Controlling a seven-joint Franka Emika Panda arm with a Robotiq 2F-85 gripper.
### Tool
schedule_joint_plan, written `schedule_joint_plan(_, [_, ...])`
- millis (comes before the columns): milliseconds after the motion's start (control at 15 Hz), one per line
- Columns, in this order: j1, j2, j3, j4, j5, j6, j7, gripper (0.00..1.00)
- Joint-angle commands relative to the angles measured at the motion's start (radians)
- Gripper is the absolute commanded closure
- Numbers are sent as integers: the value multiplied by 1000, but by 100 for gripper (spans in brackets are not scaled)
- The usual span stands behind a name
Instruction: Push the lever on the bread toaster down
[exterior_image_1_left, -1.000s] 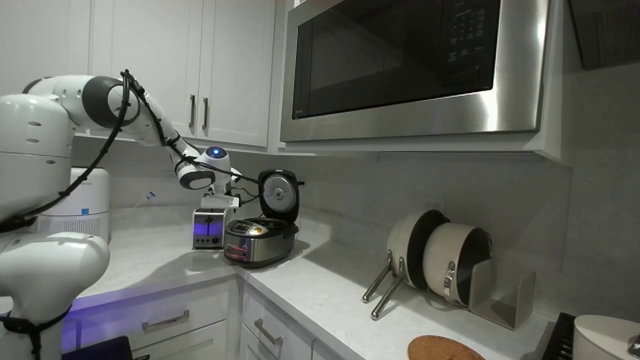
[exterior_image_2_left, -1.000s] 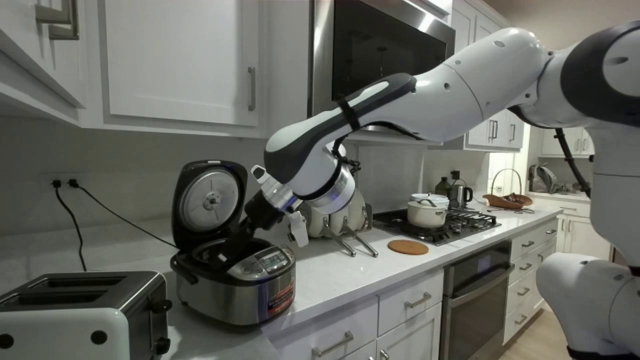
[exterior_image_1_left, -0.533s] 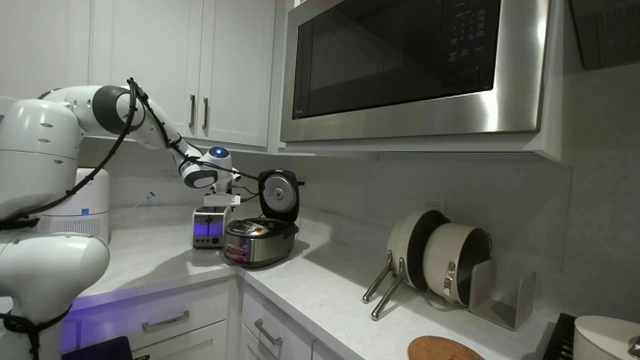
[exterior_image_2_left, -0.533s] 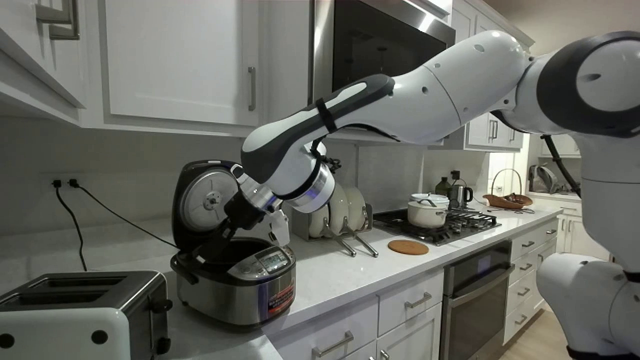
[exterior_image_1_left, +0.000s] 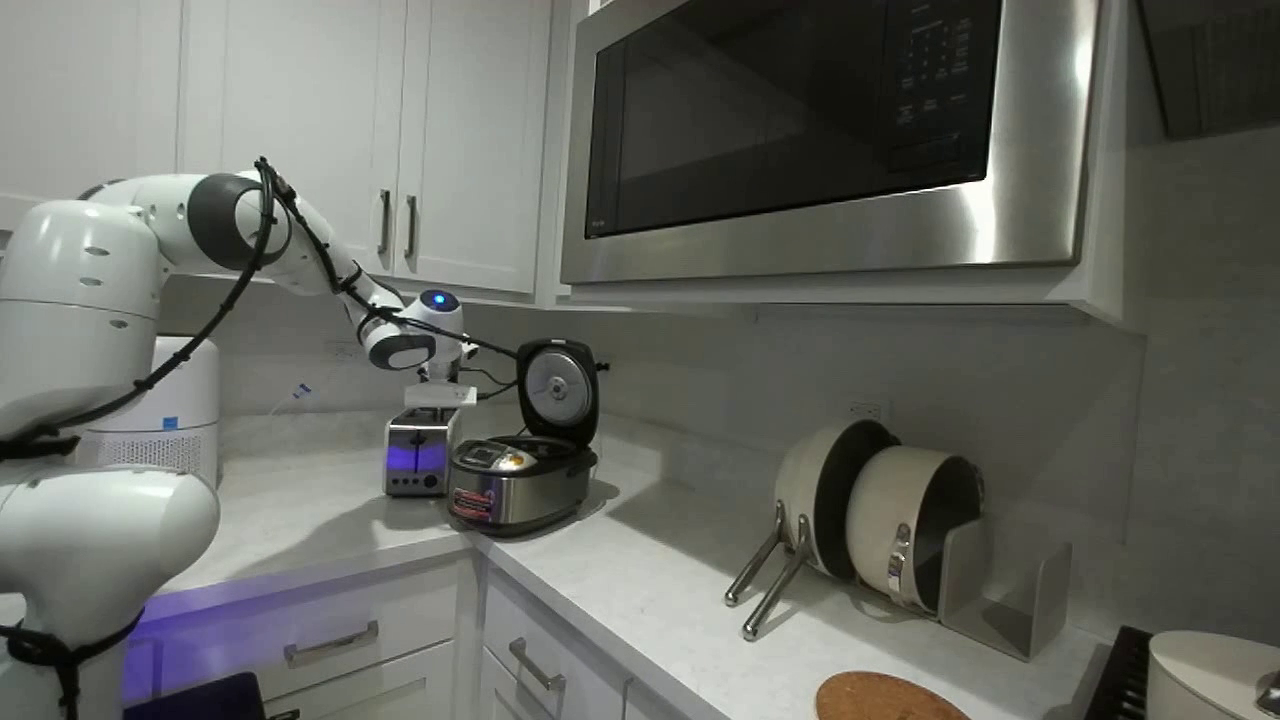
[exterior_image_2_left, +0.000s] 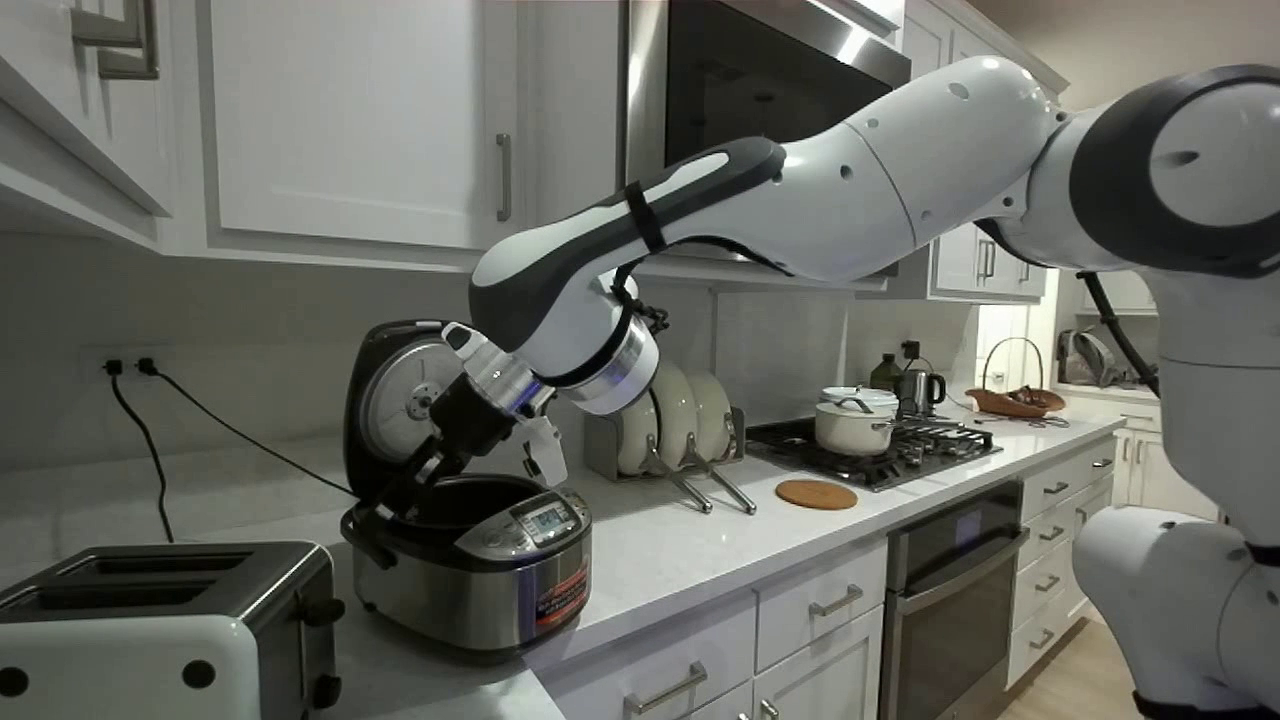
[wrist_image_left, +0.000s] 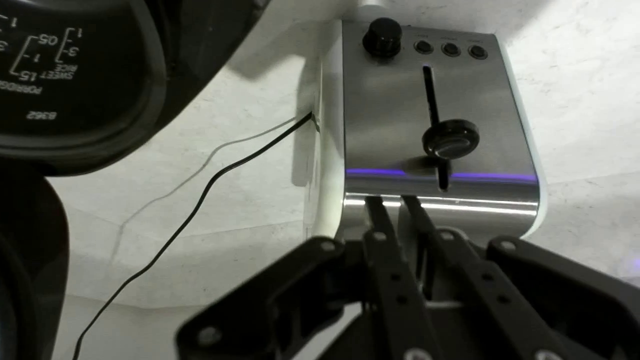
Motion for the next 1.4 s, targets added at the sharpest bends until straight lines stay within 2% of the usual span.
schedule_joint_plan(0, [-14, 17, 15, 32, 40, -50, -40, 100])
schedule_joint_plan(333, [-19, 39, 31, 46, 73, -94, -55, 100])
schedule_joint_plan(400, [-192, 27, 218, 45, 22, -77, -27, 100])
schedule_joint_plan(467, [-232, 33, 263, 50, 22, -79, -34, 100])
schedule_joint_plan(600, [-361, 47, 405, 62, 9, -82, -31, 100])
schedule_joint_plan(733, [-466, 66, 518, 74, -4, -83, -25, 100])
schedule_joint_plan(1067, [-654, 113, 709, 97, -88, -75, -5, 100])
schedule_joint_plan(1333, [-725, 146, 783, 113, -139, -73, 7, 100])
